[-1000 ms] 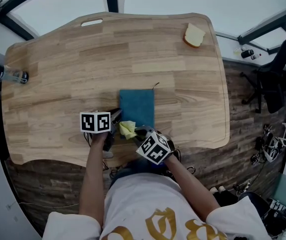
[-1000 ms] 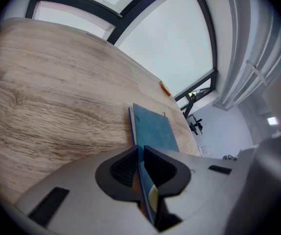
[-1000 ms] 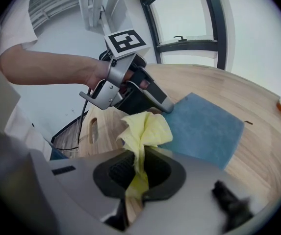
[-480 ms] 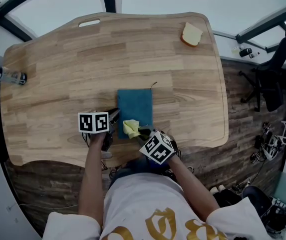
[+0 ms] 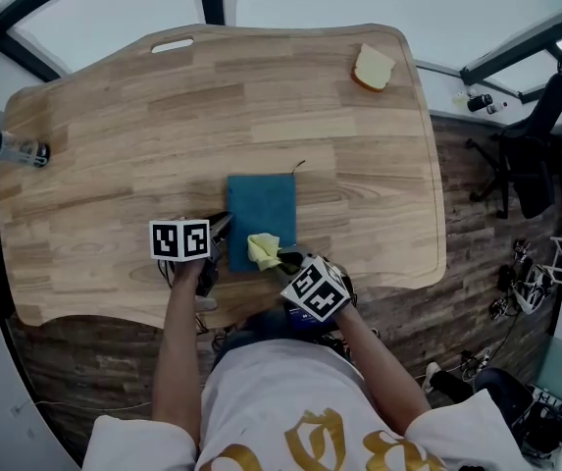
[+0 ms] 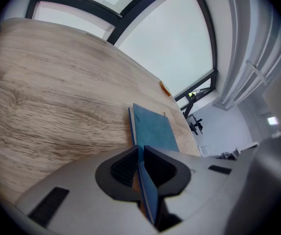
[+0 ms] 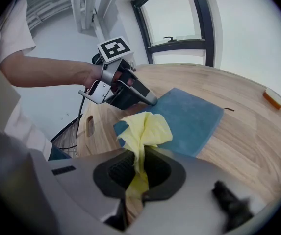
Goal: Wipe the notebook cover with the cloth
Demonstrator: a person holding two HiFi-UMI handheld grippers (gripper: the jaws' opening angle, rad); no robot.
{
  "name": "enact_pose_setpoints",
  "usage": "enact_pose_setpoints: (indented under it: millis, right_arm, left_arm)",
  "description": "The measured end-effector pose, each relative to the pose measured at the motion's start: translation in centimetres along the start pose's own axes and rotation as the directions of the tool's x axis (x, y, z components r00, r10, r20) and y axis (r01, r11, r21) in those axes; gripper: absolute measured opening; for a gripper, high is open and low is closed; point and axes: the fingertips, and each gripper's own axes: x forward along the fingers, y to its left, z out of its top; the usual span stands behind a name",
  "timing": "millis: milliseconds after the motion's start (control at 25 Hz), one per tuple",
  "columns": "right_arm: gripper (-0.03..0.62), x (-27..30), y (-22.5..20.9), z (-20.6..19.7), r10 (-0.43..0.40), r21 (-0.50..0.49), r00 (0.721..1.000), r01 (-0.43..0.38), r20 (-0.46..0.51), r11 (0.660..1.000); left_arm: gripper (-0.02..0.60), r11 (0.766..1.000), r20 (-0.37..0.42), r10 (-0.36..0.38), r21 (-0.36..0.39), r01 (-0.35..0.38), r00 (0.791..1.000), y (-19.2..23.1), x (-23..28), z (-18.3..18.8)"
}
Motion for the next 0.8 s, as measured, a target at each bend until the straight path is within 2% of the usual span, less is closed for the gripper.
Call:
enact_pose_setpoints:
  millis: [520,800]
  right_arm:
    - [0.040,-0.3,-0.6,-0.5,0.017,0.042,1.000,-0.018,0.015,0.999]
    - [0.040,-0.5,-1.3,-0.1,-0.017,0.029,0.999,0.017,0.030,0.999]
  left_arm:
    - [0.046,1.000,-0.001,-0.003,-0.003,0.003,1.000,0.0,0.1,0.0]
    - [0.046,1.000,-0.001,-0.004,-0.003,0.004,1.000,0.0,0.0,0.0]
